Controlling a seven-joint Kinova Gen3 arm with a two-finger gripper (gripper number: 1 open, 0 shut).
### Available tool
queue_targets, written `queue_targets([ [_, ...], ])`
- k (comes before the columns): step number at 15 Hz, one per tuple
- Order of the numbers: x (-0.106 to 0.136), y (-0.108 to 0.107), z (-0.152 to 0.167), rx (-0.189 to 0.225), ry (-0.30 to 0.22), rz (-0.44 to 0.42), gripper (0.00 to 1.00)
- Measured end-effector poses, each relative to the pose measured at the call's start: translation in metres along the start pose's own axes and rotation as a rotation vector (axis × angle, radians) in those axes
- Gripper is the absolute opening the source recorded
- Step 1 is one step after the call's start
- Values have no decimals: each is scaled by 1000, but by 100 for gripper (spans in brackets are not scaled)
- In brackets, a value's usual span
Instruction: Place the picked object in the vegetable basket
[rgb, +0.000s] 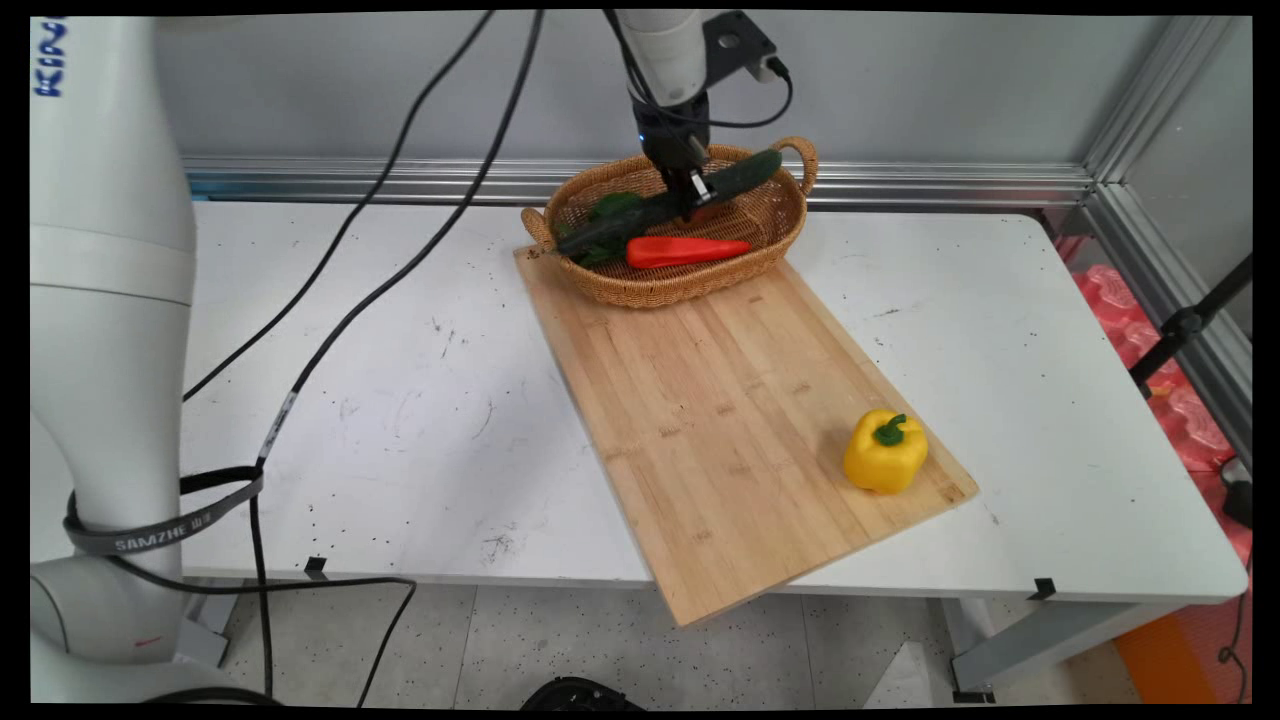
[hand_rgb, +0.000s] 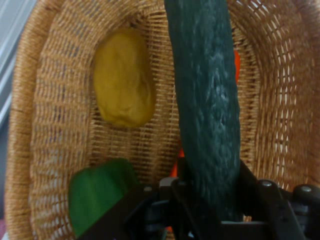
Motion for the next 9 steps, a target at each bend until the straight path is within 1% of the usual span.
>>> queue_targets([
  [4, 14, 2, 20, -16, -24, -17, 0],
  [5, 17, 2, 23, -20, -27, -21, 100],
  [9, 24, 5, 32, -37, -29, -30, 100],
])
